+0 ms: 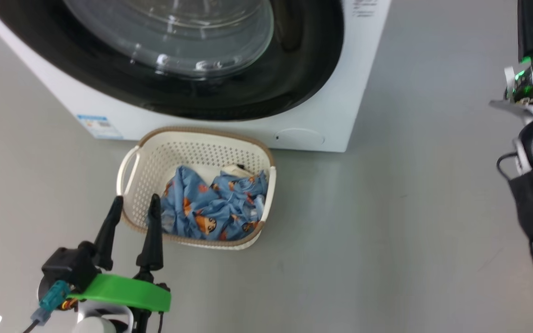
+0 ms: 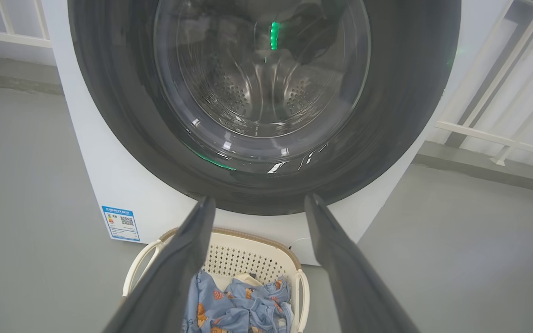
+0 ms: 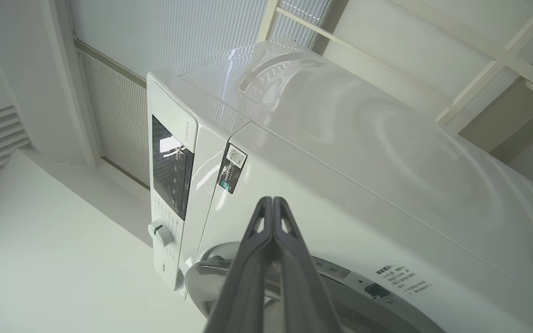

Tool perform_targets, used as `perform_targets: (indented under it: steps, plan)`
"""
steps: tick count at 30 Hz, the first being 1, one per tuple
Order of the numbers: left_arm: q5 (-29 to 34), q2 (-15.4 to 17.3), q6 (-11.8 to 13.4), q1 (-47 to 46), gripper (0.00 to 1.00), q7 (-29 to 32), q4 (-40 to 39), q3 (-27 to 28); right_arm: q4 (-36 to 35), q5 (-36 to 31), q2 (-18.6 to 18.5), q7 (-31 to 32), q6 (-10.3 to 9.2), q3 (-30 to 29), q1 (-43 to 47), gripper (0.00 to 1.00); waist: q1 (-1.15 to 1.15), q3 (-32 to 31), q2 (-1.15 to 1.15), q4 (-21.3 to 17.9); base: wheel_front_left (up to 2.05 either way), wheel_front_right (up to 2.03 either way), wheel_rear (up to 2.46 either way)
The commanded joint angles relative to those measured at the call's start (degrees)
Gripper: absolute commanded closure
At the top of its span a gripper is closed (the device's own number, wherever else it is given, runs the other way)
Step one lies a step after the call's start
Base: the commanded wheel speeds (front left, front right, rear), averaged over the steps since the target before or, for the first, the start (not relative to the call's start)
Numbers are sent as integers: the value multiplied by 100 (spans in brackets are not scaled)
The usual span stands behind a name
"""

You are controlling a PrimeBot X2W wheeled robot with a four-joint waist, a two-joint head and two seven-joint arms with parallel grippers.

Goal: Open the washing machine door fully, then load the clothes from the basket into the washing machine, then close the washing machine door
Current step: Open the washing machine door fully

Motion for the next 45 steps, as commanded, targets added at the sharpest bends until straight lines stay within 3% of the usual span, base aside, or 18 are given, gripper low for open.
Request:
perform_targets:
  steps: [1, 8, 22, 36, 45]
  plan:
    - [-79, 78, -10, -213, 0, -37, -127, 140, -52, 110, -94, 182, 9, 178, -228, 100, 0, 278, 0, 264, 0, 0, 0]
    - [-238, 78, -10, -421, 0, -37, -153, -33, 409, 385, -458, 1177, 9, 613, -834, 100, 0, 645, 0, 537, 0, 0, 0]
    - [-404, 78, -10, -819, 0, -37, -235, -502, 1263, 694, -623, 2705, 9, 901, -1969, 100, 0, 1248, 0, 928, 0, 0, 0]
    - [-637, 78, -10, -1067, 0, -37, -347, -855, 1867, 425, -612, 3166, 9, 1179, -2791, 100, 0, 1658, 0, 1235, 0, 0, 0]
    - [-663, 78, -10, -1070, 0, -37, -294, -857, 1768, 395, -501, 3439, 9, 1470, -2637, 100, 0, 1554, 0, 1235, 0, 0, 0]
